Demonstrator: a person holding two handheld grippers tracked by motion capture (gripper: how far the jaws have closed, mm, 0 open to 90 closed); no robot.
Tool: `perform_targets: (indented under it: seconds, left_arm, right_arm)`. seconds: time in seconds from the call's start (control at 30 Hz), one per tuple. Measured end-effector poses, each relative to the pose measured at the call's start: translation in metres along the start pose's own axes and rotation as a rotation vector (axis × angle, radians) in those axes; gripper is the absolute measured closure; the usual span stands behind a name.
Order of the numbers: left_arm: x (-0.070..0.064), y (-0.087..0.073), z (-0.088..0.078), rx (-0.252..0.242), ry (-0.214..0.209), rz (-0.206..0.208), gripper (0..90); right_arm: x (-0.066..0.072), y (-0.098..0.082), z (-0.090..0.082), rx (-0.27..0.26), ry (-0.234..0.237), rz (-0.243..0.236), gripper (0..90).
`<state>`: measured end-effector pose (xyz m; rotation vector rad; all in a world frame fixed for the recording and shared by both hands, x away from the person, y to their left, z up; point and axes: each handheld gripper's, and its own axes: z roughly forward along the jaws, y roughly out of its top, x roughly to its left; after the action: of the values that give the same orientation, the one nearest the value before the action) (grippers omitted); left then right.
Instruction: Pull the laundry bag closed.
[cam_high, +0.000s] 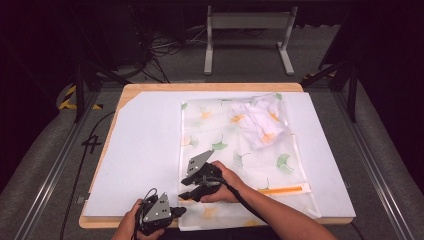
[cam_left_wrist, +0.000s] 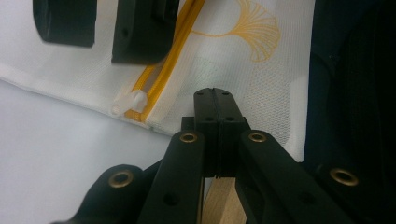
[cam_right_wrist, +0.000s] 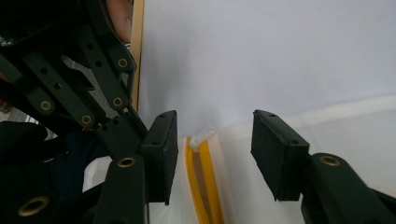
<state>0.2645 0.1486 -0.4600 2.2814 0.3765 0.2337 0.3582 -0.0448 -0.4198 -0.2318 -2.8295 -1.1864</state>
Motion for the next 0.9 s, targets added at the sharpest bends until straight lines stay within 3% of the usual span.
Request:
perform_targets:
  seconds: [0.27, 0.47, 0.63, 0.9]
  left_arm:
    - [0.0, 0.0, 0.0, 0.001, 0.002, 0.002, 90.0]
    - [-0.001, 0.0, 0.0, 0.001, 0.006, 0.009, 90.0]
    - [-0.001, 0.0, 0.0, 0.006, 0.005, 0.016, 90.0]
    - [-0.001, 0.0, 0.0, 0.002, 0.002, 0.011, 90.0]
  right_arm:
    - [-0.003, 0.008, 0.017, 0.078, 0.05, -0.007, 55.6]
    - [-0.009, 0.008, 0.027, 0.108, 0.07, 0.008, 54.6]
    - [-0.012, 0.009, 0.032, 0.103, 0.04, 0.021, 55.3]
    - [-0.007, 0.009, 0.034, 0.089, 0.018, 0.021, 67.7]
